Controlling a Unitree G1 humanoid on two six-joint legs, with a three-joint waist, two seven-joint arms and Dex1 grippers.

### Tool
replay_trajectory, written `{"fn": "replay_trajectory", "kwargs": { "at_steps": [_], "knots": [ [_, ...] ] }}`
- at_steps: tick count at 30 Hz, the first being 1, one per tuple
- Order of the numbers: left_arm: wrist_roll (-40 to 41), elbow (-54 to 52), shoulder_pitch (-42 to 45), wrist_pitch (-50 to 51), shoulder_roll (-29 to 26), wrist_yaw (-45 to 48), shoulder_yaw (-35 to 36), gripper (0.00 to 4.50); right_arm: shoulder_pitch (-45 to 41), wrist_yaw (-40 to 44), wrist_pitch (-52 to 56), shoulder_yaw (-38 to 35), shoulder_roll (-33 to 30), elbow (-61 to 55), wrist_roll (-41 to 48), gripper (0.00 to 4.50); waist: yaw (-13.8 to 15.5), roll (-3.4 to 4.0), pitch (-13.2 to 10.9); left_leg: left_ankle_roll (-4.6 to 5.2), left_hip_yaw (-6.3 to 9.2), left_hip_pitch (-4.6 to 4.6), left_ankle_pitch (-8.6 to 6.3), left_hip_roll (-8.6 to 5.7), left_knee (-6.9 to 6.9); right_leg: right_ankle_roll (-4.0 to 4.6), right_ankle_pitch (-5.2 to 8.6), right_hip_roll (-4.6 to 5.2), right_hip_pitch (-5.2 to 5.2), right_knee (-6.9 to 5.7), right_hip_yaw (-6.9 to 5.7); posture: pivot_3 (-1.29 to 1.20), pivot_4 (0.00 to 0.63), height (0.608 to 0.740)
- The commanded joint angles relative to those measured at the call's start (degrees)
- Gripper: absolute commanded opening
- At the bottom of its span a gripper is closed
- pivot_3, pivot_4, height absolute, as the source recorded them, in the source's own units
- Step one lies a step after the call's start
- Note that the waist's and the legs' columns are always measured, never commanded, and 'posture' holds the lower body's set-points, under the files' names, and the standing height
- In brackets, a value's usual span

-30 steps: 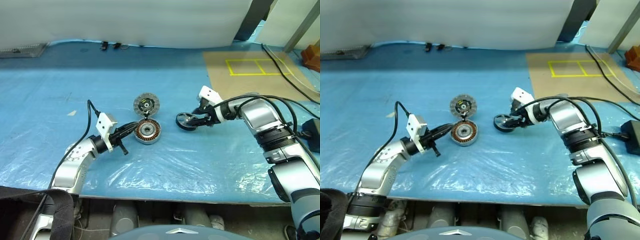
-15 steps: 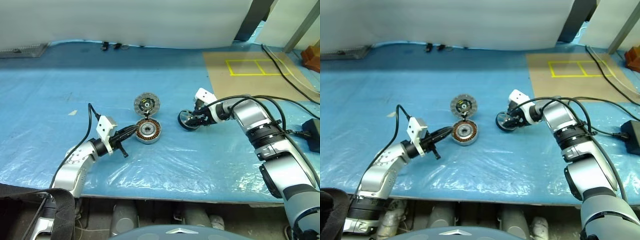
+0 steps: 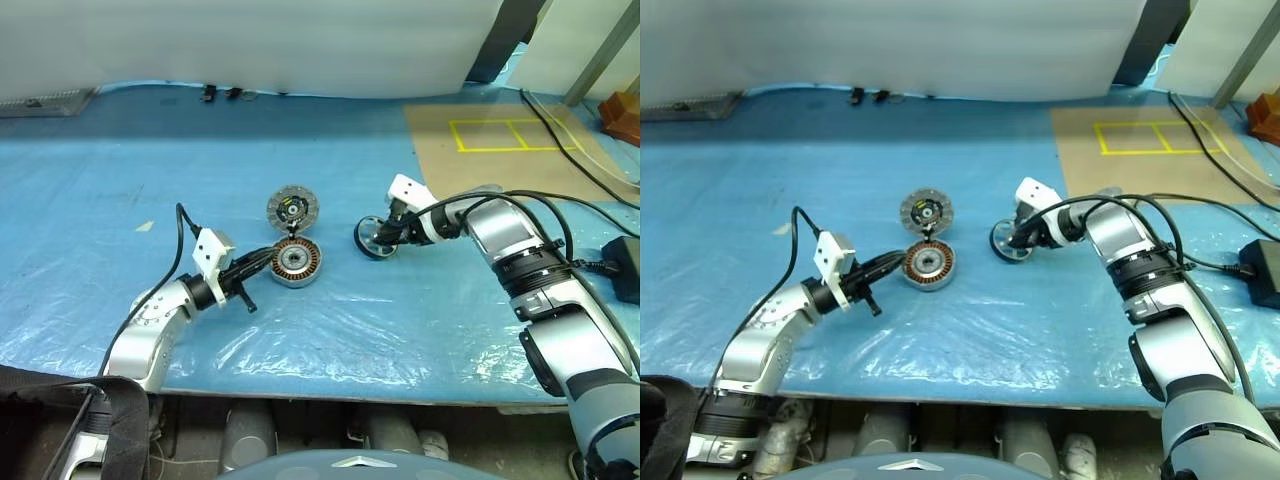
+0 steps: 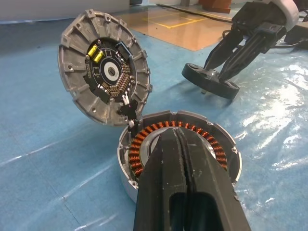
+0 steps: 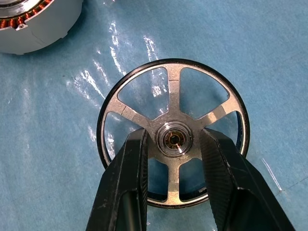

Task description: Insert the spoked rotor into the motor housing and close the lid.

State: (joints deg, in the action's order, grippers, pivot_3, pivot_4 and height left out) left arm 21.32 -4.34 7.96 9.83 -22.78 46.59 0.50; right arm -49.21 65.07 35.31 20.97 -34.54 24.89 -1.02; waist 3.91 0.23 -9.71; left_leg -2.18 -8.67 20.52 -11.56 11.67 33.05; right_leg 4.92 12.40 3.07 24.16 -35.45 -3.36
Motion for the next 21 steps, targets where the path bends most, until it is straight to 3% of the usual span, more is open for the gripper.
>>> {"fn": "replay_trajectory", "kwargs": {
  "at_steps": [1,10,15,21],
  "knots": [
    [0.38,-1.70,0.81,-0.83,-0.57,-0.50,1.26,0.00,0.23,1.05,-0.95,0.70,0.44,-1.28,-0.49,1.21,-0.04,0.00,0.00,0.00,0.00,0.00,0.00,-0.01,0.00,0.00,0.00,0.00,0.00,0.00,0.00,0.00,0.150,0.740],
    [1.30,-4.30,-2.54,-1.46,-2.04,-1.70,4.58,0.00,-5.21,4.32,4.22,-1.99,4.49,-9.05,4.60,1.21,-0.89,0.02,-0.02,0.01,-0.02,0.16,0.00,0.02,-0.01,0.02,0.00,-0.05,0.16,0.00,0.01,0.00,0.150,0.740],
    [3.30,-7.64,-6.06,-0.01,-2.99,-1.22,5.78,0.00,-6.63,11.64,11.76,-0.62,4.37,-16.16,11.12,1.21,-0.82,0.00,-0.03,0.03,0.00,0.12,-0.01,0.04,-0.05,0.02,0.00,-0.04,0.21,0.07,0.00,0.00,0.150,0.740],
    [2.55,-9.75,-9.73,-0.50,-2.17,-2.22,4.54,0.00,-8.67,9.07,11.00,1.94,8.40,-13.99,10.22,1.21,-0.87,-0.02,-0.04,-0.12,0.00,0.06,-0.10,0.04,-0.02,0.03,0.00,-0.02,0.20,0.06,0.00,0.00,0.150,0.740]
  ]
}}
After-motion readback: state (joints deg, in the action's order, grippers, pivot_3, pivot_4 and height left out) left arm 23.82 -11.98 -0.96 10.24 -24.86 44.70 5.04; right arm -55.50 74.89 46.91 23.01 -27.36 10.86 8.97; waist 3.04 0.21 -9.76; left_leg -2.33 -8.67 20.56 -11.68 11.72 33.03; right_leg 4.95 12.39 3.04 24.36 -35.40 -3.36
